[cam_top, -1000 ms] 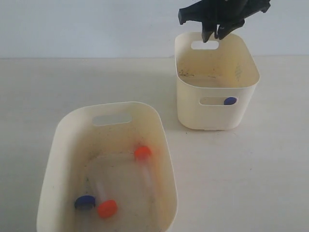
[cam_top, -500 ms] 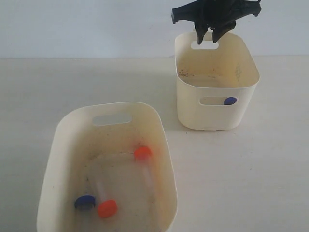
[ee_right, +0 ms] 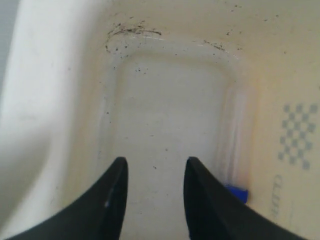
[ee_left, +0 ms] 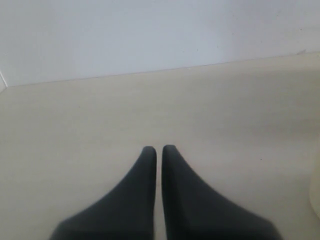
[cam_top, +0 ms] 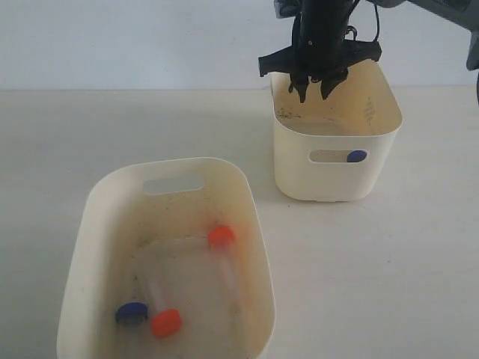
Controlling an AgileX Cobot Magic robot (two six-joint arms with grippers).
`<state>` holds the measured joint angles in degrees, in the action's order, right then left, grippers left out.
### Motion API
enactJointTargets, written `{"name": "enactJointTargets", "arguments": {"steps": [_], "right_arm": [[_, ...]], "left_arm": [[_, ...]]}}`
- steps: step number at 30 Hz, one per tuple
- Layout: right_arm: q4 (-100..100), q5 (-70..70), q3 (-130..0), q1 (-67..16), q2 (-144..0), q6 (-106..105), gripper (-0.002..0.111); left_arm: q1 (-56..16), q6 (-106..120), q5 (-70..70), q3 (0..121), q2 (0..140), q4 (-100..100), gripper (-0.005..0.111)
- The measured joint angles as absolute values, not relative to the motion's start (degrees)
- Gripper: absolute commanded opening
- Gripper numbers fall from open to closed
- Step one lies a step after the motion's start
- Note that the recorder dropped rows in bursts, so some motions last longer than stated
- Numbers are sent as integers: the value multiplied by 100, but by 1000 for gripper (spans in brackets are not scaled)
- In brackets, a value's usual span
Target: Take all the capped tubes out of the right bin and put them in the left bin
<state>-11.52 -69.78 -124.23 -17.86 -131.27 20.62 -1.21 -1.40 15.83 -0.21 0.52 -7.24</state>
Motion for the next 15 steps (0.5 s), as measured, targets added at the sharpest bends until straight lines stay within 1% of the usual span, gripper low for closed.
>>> {"name": "enactJointTargets", "arguments": {"steps": [15], "right_arm": [[-1202,-6991,-12433,-1452,-13366,2016,36]], "left_arm": [[-121,-140,1583,-21,52,-724,4]]}}
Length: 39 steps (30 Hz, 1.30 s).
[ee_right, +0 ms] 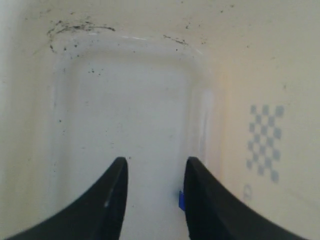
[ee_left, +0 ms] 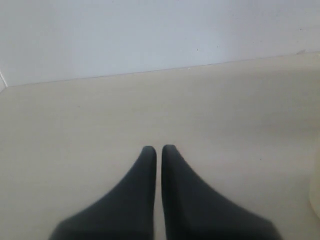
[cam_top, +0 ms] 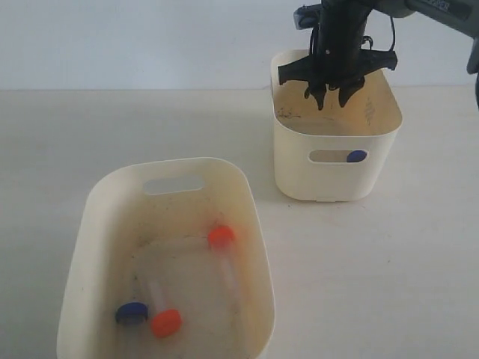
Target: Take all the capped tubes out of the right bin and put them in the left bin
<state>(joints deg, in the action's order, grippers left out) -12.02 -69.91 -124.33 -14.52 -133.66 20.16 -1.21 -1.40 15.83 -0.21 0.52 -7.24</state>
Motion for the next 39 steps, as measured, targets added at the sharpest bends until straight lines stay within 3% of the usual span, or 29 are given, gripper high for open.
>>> {"name": "enactJointTargets", "arguments": {"steps": [7,9,10,12,39], "right_arm": [[-1512,-6991,-12433,-1452,-13557,2101,37],[-1534,-6991,-12433,-1452,-13580,2126,47],[-1559,-6991,-12433,-1452,-13580,2157,62],[-1578,-6991,-12433,-1452,-13603,2167,75],[-1934,-7019,-12445,-1475,-13945,2310,71]], "left_arm": [[-121,-140,1583,-21,52,-724,4],[-121,-140,1583,-21,52,-724,4],[-121,-140,1583,-21,52,-724,4],[-121,-140,1583,-21,52,-724,4],[-121,-140,1583,-21,52,-724,4]]}}
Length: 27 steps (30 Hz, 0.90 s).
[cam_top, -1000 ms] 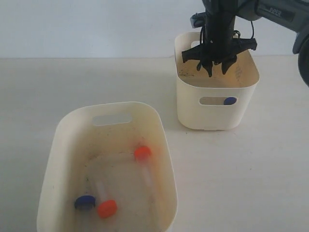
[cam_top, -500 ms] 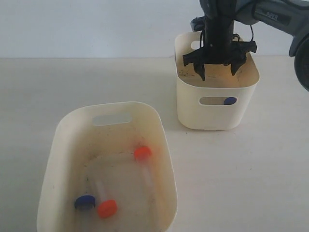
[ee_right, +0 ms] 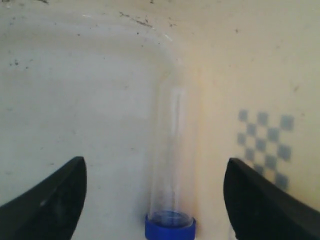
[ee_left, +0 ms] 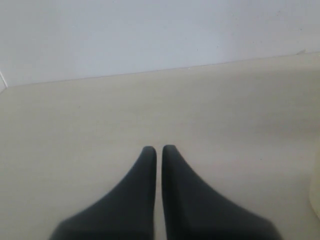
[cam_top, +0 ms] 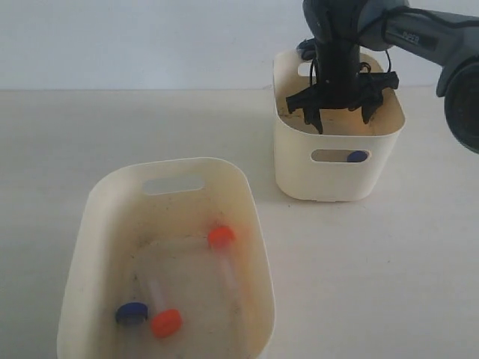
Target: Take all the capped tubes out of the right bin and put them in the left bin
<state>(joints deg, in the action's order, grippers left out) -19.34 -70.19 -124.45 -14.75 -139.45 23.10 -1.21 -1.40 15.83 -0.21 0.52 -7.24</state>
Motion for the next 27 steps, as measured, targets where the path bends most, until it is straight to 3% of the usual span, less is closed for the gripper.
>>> {"name": "enactJointTargets", "arguments": {"steps": [27], "right_arm": [[-1880,-7009,-12476,-1661,-13497,2275,71]], "left_arm": [[-121,-140,1583,-21,52,-724,4]]}}
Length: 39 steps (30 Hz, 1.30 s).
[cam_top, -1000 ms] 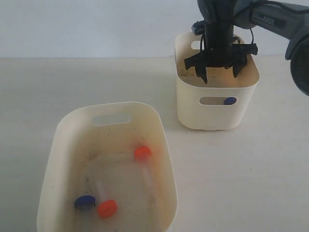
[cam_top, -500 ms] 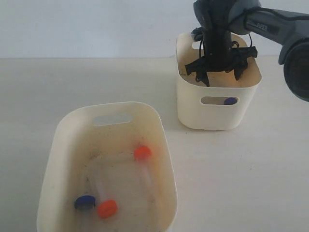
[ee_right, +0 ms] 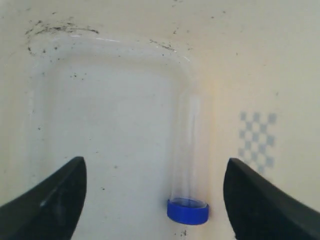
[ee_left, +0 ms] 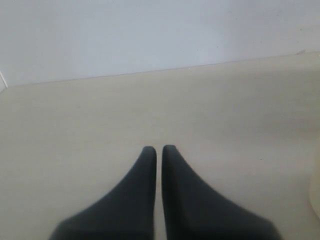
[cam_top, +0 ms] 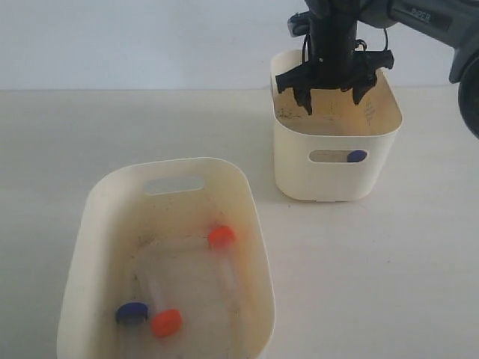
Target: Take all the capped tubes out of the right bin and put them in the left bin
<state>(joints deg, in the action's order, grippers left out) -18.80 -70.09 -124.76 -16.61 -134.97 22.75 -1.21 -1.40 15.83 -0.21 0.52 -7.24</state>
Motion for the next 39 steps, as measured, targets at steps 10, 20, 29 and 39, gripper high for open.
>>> {"name": "enactJointTargets", "arguments": {"steps": [10,20,29,39], "right_arm": [[-1924,-7009,-12476,-1727,-13804,2353,71],[-2050,-7009,-12476,-1727,-14056,2320,72],[-2215,-7009,-12476,-1727,-14095,2253,72],[-2253,-7009,-12476,-1727,-14107,2253,79]], "left_arm": [[-121,-140,1583,-21,52,-724,4],[-121,-140,1583,-21,52,-724,4],[-121,-140,1583,-21,52,-724,4],[-121,-140,1583,-21,52,-724,4]]}}
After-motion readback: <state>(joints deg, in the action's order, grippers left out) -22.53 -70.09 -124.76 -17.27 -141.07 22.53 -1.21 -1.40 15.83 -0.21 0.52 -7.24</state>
